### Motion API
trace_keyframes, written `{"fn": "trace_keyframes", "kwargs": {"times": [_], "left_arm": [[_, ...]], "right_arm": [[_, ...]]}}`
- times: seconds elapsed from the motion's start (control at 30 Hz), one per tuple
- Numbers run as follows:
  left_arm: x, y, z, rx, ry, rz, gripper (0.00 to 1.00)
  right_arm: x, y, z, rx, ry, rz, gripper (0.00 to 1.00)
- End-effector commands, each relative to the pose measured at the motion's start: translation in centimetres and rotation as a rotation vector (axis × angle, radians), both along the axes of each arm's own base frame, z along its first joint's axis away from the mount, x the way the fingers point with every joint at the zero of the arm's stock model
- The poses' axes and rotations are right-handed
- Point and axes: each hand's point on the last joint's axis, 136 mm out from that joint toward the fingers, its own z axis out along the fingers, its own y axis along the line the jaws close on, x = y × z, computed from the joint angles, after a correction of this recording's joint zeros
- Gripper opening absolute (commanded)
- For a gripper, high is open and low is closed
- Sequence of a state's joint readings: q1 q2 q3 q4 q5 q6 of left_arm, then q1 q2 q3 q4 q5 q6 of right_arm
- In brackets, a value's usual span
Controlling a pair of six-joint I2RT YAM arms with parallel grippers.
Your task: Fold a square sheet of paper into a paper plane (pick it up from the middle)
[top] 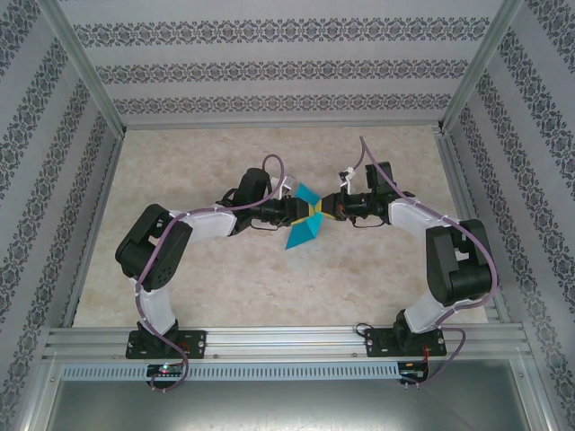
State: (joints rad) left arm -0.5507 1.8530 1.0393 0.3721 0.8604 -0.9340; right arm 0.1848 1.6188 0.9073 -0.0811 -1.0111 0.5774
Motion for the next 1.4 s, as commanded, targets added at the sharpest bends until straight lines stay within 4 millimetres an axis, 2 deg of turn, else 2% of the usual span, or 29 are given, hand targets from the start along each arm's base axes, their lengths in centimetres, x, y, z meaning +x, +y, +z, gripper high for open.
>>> {"fn": "trace_keyframes", "kwargs": {"times": [0.0, 0.23, 0.5, 0.8, 0.97, 1.1, 1.2, 1.27, 1.37], "left_arm": [[-0.2, -0.6, 0.0, 0.007, -0.016, -0.034, 0.33], [-0.2, -0.5, -0.3, 0.019, -0.008, -0.039, 0.30], [-0.2, -0.6, -0.5, 0.032, 0.011, -0.043, 0.24], [-0.1, -0.7, -0.6, 0.050, 0.019, -0.050, 0.19], [0.5, -0.8, -0.1, 0.035, 0.022, -0.018, 0.18], [1.1, -0.7, 0.6, 0.026, 0.020, 0.019, 0.18], [1.3, -0.8, 1.1, 0.008, 0.029, 0.036, 0.17], [1.4, -0.9, 1.2, -0.005, 0.036, 0.045, 0.17], [1.7, -1.1, 1.5, -0.026, 0.041, 0.055, 0.17]], "right_arm": [[-0.4, -0.5, -0.7, -0.015, 0.014, -0.005, 0.04], [-0.7, -0.6, -1.5, -0.030, 0.033, -0.004, 0.06], [-1.0, -0.8, -1.8, -0.051, 0.040, -0.005, 0.13], [-1.0, -2.0, -1.4, -0.102, 0.009, -0.044, 0.34], [-2.0, -2.8, -1.5, -0.109, 0.021, -0.085, 0.41], [-2.5, -2.9, -1.3, -0.047, 0.062, -0.151, 0.45], [-2.6, -2.7, -0.7, 0.031, 0.087, -0.214, 0.60], [-2.5, -2.4, 0.2, 0.072, 0.084, -0.243, 0.64], [-3.0, -2.1, 0.3, 0.078, 0.112, -0.270, 0.66]]}}
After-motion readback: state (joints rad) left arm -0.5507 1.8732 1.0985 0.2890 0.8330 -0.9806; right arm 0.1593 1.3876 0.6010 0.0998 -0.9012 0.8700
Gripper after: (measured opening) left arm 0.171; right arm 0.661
